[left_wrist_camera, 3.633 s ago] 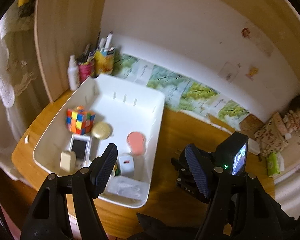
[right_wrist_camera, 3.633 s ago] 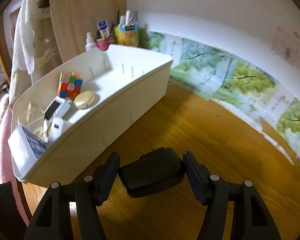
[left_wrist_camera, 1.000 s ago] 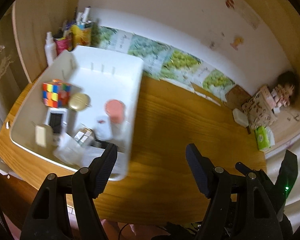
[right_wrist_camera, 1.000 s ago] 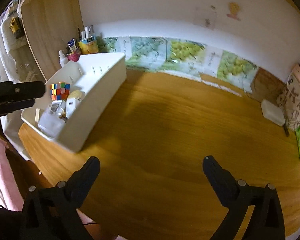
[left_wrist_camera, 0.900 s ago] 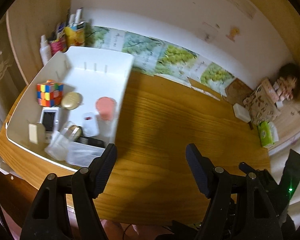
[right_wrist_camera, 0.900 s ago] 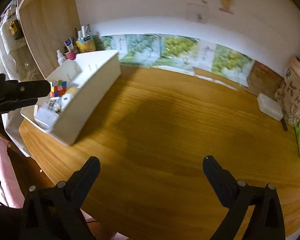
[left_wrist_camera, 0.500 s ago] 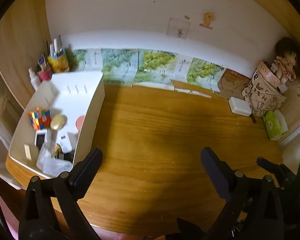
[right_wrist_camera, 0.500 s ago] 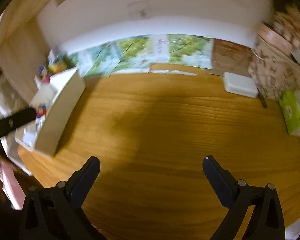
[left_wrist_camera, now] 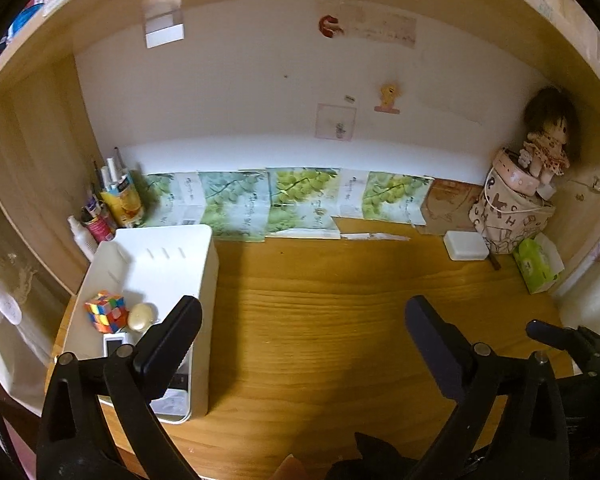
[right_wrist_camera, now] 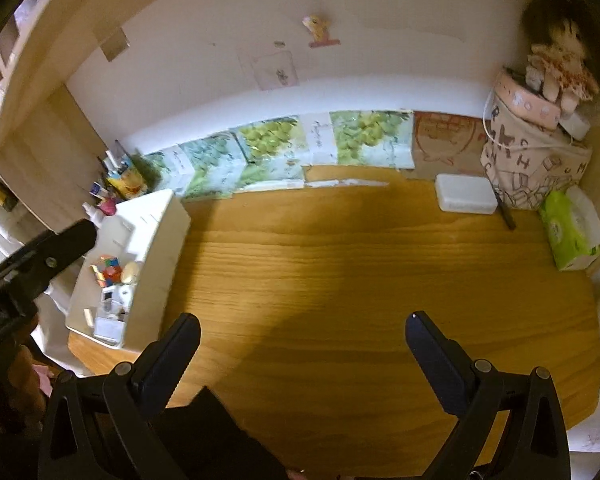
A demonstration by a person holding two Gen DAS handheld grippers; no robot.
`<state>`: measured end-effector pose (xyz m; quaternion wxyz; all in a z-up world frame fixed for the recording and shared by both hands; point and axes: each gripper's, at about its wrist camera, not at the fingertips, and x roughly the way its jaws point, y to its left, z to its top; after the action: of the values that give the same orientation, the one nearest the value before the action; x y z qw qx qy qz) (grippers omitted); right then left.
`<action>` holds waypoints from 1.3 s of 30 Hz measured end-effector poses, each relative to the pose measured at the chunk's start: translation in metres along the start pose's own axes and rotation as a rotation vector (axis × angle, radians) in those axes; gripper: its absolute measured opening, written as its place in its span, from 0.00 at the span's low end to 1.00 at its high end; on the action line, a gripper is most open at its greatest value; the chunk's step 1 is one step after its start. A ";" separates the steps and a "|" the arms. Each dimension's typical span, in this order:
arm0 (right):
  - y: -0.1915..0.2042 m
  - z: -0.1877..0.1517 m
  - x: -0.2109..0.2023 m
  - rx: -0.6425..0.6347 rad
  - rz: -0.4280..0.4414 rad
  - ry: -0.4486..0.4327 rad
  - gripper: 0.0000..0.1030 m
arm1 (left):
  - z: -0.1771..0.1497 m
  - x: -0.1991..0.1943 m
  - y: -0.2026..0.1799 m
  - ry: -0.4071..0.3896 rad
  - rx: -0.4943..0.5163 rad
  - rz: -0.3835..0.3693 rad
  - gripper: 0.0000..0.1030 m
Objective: Organize rigid objects
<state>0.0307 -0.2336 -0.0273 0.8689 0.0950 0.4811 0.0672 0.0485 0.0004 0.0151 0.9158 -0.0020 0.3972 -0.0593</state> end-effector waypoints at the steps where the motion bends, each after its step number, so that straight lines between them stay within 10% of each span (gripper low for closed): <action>1: 0.004 0.001 -0.006 0.012 0.023 -0.003 1.00 | -0.001 -0.001 0.004 -0.003 -0.008 0.002 0.98; 16: 0.040 -0.012 0.003 -0.021 -0.078 0.042 1.00 | -0.022 0.000 0.024 0.002 -0.086 0.121 0.98; 39: 0.031 0.005 0.009 0.001 -0.123 -0.020 1.00 | -0.005 0.021 0.001 0.005 -0.011 0.052 0.99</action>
<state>0.0388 -0.2024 -0.0252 0.8762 0.0663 0.4772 0.0125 0.0597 -0.0008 -0.0036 0.9161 0.0035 0.3995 -0.0332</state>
